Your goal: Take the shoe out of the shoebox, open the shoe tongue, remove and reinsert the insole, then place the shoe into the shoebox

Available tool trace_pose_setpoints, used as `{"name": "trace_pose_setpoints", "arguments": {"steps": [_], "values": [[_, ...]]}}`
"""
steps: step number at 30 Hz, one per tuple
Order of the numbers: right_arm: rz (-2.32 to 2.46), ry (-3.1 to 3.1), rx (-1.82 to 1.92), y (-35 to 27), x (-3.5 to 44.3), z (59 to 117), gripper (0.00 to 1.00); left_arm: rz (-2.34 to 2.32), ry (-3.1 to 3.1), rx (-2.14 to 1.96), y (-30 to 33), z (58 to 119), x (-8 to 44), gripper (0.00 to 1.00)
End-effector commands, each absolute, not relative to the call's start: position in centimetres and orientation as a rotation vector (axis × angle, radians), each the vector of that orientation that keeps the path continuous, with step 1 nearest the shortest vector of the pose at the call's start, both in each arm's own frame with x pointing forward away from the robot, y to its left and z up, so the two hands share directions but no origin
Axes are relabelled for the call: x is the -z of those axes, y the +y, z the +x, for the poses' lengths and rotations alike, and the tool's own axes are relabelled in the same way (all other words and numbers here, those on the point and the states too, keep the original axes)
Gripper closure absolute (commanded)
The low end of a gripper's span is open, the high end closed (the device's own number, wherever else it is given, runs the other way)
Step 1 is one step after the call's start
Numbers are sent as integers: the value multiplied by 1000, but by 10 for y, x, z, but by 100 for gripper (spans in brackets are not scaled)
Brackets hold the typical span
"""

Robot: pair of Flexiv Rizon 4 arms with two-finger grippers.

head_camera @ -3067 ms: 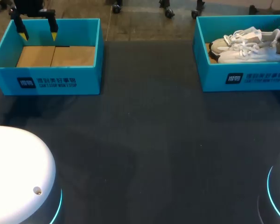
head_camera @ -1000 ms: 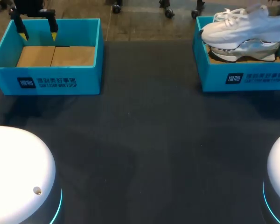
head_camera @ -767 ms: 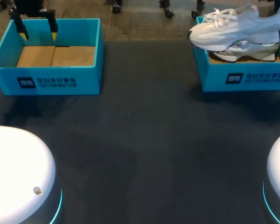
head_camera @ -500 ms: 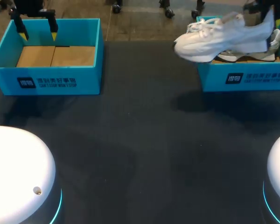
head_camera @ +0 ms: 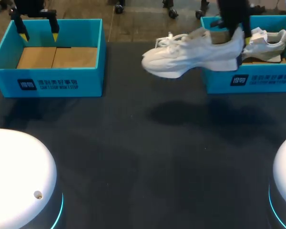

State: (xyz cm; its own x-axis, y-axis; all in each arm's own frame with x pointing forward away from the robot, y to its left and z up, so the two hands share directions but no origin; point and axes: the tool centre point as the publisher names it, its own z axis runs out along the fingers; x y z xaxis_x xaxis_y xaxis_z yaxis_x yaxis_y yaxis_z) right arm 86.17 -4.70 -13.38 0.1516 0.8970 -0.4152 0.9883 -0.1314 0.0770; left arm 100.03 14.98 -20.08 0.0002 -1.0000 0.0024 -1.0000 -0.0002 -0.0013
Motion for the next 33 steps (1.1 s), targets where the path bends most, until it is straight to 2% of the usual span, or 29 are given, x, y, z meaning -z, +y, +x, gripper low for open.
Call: {"name": "trace_pose_setpoints", "arguments": {"steps": [1, 16, 33], "values": [[2101, 1768, 421, -13, 141, 851, 100, 2221, -2221, -3, 150, 1000, 200, 0], [2210, 1666, 454, 60, 166, 784, 100, 2221, -2221, -3, 150, 1000, 200, 0], [2260, 1581, 471, 78, 183, 709, 100, 2221, -2221, -3, 150, 1000, 200, 0]]}}
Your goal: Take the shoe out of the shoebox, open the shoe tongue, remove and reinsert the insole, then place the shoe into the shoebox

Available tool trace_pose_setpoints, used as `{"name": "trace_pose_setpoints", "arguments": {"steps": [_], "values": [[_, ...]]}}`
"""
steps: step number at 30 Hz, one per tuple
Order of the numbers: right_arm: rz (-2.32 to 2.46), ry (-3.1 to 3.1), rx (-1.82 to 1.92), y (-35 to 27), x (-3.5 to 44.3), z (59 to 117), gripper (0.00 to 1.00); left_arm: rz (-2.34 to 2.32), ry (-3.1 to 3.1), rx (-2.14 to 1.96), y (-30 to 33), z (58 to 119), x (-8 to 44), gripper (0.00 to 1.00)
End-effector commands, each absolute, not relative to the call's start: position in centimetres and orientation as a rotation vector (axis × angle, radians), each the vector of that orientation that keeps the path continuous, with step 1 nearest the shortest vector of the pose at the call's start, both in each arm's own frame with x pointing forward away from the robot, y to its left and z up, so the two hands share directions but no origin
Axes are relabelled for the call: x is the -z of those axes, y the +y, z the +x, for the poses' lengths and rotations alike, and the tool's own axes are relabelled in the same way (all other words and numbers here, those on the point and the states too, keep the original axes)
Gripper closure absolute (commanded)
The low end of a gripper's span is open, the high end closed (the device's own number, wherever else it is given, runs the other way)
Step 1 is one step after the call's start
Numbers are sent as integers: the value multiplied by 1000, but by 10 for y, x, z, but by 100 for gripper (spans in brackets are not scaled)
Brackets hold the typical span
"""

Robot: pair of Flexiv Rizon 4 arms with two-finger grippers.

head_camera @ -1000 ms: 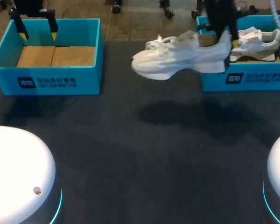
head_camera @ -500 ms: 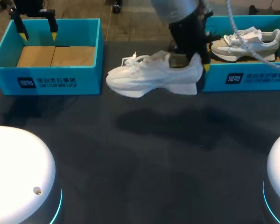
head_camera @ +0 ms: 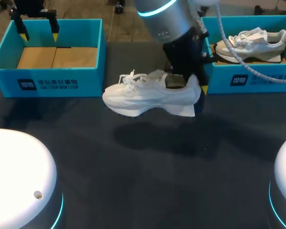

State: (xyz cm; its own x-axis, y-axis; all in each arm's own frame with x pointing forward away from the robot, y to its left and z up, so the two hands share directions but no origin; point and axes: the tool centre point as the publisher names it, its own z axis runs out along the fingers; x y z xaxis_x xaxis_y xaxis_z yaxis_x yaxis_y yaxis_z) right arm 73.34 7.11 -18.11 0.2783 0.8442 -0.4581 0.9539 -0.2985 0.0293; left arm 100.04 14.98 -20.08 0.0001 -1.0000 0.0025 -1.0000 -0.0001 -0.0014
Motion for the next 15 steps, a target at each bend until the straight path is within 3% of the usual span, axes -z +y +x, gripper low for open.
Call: {"name": "trace_pose_setpoints", "arguments": {"steps": [1, 15], "values": [[2251, 1588, 464, 78, 185, 706, 100, 2221, -2221, -3, 150, 1000, 200, 0], [2154, 1680, 366, 83, 213, 677, 100, 2221, -2221, -3, 150, 1000, 200, 0]]}}
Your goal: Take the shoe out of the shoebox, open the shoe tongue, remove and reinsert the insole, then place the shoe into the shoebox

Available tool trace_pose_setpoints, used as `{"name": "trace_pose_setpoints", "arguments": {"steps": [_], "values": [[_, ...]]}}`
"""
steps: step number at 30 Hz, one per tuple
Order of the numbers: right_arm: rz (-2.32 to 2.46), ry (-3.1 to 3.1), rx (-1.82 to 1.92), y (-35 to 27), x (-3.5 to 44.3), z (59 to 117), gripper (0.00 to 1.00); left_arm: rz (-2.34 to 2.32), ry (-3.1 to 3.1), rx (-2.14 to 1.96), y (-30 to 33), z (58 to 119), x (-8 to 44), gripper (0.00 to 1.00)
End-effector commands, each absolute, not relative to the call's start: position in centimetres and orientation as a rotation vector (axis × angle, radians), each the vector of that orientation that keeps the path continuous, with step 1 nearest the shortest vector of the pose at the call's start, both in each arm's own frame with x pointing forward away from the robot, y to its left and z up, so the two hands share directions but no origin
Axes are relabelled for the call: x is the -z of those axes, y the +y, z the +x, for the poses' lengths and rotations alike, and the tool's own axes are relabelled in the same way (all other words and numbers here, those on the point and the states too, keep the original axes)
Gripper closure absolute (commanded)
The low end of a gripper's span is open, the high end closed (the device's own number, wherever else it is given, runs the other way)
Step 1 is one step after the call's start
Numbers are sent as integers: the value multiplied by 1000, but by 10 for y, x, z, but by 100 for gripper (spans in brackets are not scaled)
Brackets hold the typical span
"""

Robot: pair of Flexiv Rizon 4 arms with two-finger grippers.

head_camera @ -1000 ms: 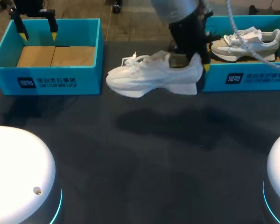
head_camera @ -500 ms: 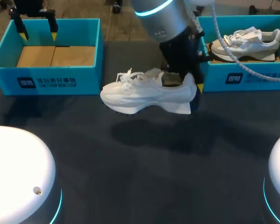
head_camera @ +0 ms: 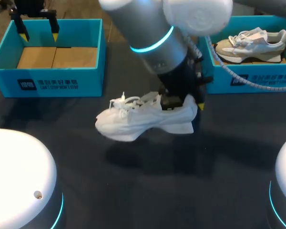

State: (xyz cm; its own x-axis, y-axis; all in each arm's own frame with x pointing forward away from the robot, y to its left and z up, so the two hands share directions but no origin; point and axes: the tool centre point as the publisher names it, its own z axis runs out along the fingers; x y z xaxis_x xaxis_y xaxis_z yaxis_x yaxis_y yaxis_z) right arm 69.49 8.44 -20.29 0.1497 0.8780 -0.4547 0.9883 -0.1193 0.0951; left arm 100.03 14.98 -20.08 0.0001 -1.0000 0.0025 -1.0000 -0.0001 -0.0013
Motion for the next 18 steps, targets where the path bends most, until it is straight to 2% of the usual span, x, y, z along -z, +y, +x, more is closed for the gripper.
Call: {"name": "trace_pose_setpoints", "arguments": {"steps": [1, 16, 18], "values": [[2154, 1680, 366, 83, 213, 677, 100, 2221, -2221, -3, 150, 1000, 200, 0], [2154, 1680, 366, 83, 213, 677, 100, 2221, -2221, -3, 150, 1000, 200, 0], [2126, 1687, 324, 82, 225, 686, 100, 2221, -2221, -3, 150, 1000, 200, 0]]}}
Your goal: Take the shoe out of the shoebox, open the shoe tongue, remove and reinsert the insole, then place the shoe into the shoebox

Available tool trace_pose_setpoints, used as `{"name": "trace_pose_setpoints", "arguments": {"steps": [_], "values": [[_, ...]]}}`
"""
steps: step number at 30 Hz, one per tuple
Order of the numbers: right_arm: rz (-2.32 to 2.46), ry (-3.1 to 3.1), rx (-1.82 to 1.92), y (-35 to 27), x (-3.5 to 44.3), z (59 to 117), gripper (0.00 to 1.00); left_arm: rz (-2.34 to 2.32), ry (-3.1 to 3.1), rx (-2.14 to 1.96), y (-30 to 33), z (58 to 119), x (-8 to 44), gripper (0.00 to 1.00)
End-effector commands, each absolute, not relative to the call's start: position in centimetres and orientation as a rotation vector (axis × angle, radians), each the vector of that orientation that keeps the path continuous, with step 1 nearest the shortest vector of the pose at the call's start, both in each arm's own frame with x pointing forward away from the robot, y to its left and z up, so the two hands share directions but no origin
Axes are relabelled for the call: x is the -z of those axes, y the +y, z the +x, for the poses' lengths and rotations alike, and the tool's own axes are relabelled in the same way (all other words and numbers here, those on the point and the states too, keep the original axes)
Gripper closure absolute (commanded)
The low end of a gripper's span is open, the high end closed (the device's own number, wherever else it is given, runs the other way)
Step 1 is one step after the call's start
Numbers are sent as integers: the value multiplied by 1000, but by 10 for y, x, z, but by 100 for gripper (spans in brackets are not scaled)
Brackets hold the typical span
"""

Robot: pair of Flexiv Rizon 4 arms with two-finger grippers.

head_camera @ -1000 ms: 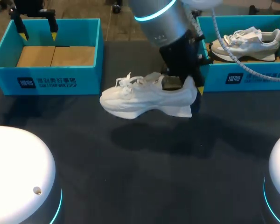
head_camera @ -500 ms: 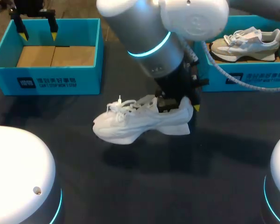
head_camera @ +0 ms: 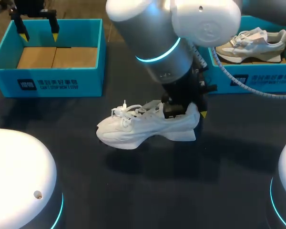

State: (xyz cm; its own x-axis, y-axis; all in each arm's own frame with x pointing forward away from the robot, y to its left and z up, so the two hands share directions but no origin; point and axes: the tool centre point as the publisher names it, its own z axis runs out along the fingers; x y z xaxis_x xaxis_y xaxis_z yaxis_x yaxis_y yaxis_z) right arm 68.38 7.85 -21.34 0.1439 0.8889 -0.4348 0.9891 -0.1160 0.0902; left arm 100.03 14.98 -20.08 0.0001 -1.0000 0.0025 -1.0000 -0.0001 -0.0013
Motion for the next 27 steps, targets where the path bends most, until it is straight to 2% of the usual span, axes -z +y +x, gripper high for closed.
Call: {"name": "trace_pose_setpoints", "arguments": {"steps": [1, 5, 27], "values": [[2118, 1678, 293, 83, 230, 689, 100, 2221, -2221, -3, 150, 1000, 200, 0], [2146, 1646, 181, 84, 250, 699, 100, 2221, -2221, -3, 150, 1000, 200, 0], [2185, 1650, 109, 62, 344, 717, 100, 2221, -2221, -3, 150, 1000, 200, 0]]}}
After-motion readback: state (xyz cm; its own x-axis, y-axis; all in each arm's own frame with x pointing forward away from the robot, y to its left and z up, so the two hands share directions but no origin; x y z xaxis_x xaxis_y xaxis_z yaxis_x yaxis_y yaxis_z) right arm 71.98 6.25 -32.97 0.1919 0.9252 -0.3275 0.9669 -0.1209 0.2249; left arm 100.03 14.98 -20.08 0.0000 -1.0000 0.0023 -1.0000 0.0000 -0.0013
